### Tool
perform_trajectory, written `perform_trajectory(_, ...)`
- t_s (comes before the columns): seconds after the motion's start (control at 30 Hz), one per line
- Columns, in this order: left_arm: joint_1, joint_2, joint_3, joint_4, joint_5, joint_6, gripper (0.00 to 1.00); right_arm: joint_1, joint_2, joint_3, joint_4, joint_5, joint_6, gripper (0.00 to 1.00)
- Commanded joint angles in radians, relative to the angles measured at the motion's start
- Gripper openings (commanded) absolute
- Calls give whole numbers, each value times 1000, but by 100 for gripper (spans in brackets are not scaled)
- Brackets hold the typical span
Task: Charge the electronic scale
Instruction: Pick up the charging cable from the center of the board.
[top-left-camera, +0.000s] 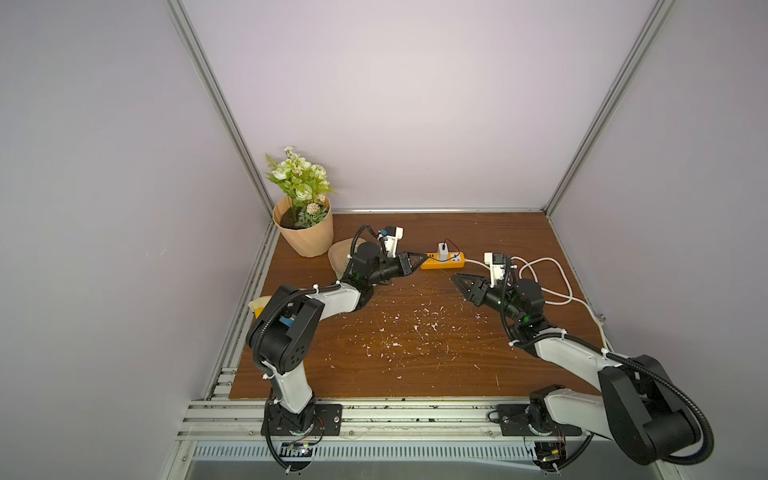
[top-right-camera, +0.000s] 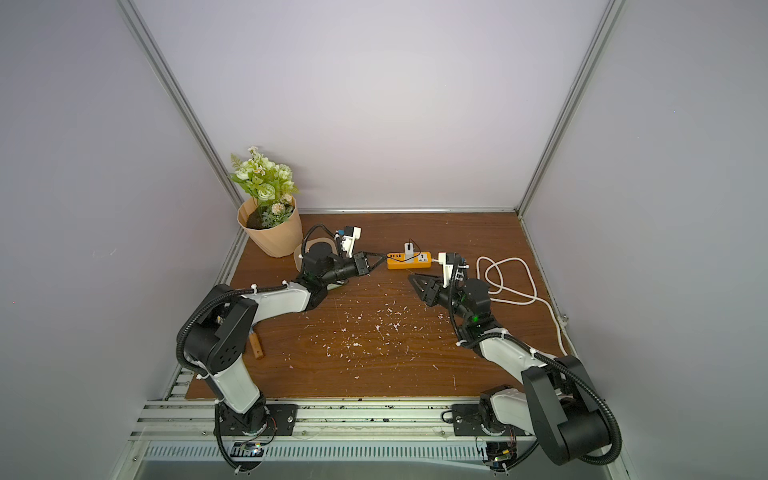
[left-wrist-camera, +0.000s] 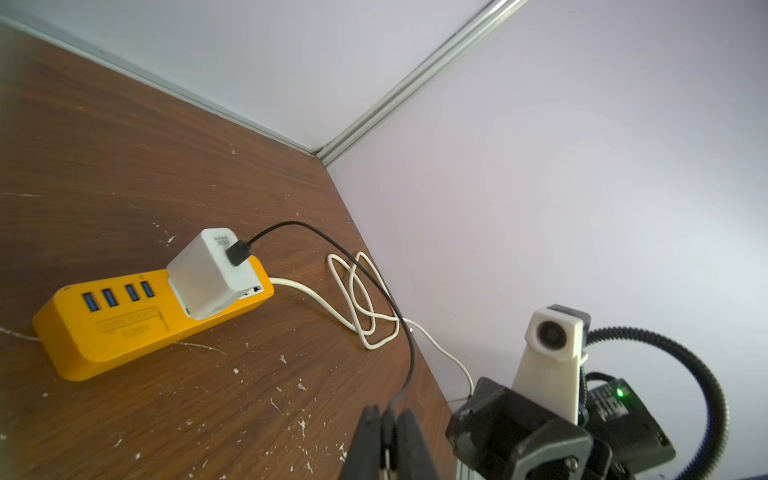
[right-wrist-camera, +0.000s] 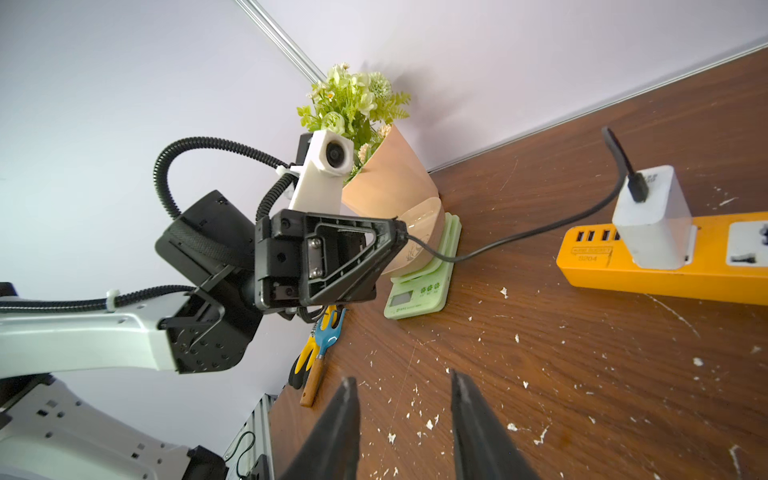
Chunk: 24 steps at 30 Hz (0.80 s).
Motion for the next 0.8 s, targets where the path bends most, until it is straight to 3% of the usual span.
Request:
perform_trajectory(0.0,9,-44,45,-88,81,172,4,-33,-27,131,-109,-148,-154,40)
perform_trajectory(0.17,9,-74,98,-202,146,339,4,-49,78,330,-172,-304,-276,42)
perform_trajectory(0.33,10,-82,135,-231,193,412,5,-48,186,456,-201,-403,-376,41)
perform_trajectory(0.77,10,-86,177,-236,243,495,5,-49,309,538,-296,-548,-600,36)
